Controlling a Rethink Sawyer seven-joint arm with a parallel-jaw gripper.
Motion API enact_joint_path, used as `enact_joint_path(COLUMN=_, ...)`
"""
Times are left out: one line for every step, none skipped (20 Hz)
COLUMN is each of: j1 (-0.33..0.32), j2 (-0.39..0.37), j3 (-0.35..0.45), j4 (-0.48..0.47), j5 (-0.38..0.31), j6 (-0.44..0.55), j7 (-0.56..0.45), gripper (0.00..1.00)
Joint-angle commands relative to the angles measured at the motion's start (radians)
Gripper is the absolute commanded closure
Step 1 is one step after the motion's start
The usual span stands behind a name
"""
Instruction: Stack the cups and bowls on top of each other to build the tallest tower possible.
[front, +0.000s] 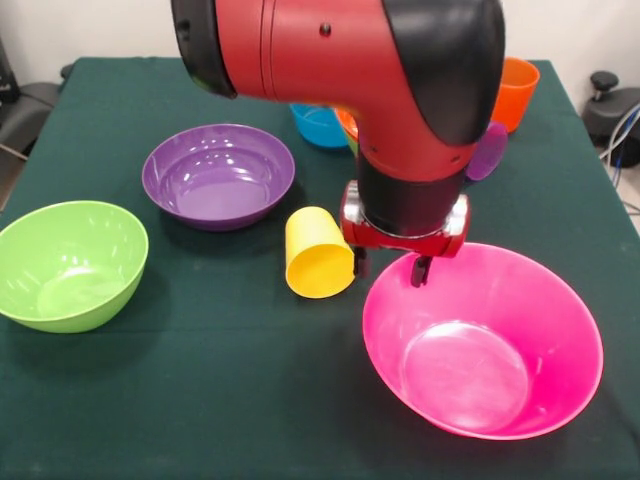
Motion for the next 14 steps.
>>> enact_joint_path(j1=-0.024, j2=0.066, j3=0.046, j4=-0.023, j5=-0.067, j6=-0.083, j7=0.012, gripper=0.00)
enact_joint_path(j1=-0.023, j2=0.068, j3=0.045, j4=-0.028, j5=-0.067, j6=-0.082, j7=0.012, gripper=0.00)
enact_joint_path(j1=-0.022, j2=0.068, j3=0.043, j4=-0.027, j5=-0.066, j6=-0.083, j7=0.013, gripper=0.00)
enact_joint_path(j1=-0.020, j2=0.061, j3=0.042, j4=-0.014, j5=-0.066, j6=-0.089, j7=0.014, gripper=0.00)
enact_joint_path(j1=-0.019, j2=0.060, j3=0.042, j4=-0.011, j5=-0.067, j6=-0.093, j7=0.013, gripper=0.00)
enact_joint_path(j1=-0.018, j2=0.058, j3=0.040, j4=-0.007, j5=-0.069, j6=-0.098, j7=0.012, gripper=0.00)
enact_joint_path(j1=-0.018, j2=0.056, j3=0.040, j4=-0.003, j5=-0.069, j6=-0.103, j7=0.010, gripper=0.00)
enact_joint_path(j1=-0.018, j2=0.054, j3=0.040, j4=0.002, j5=-0.071, j6=-0.115, j7=0.005, gripper=0.00)
enact_joint_path(j1=-0.017, j2=0.052, j3=0.040, j4=0.004, j5=-0.071, j6=-0.117, j7=0.005, gripper=0.00)
enact_joint_path(j1=-0.016, j2=0.051, j3=0.039, j4=0.005, j5=-0.071, j6=-0.119, j7=0.005, gripper=0.00)
enact_joint_path(j1=-0.015, j2=0.052, j3=0.038, j4=0.003, j5=-0.068, j6=-0.111, j7=0.003, gripper=1.00)
enact_joint_path(j1=-0.015, j2=0.053, j3=0.039, j4=0.001, j5=-0.068, j6=-0.104, j7=0.000, gripper=1.00)
enact_joint_path(j1=-0.015, j2=0.054, j3=0.039, j4=-0.001, j5=-0.067, j6=-0.097, j7=-0.002, gripper=1.00)
enact_joint_path(j1=-0.015, j2=0.054, j3=0.040, j4=-0.001, j5=-0.066, j6=-0.098, j7=-0.002, gripper=1.00)
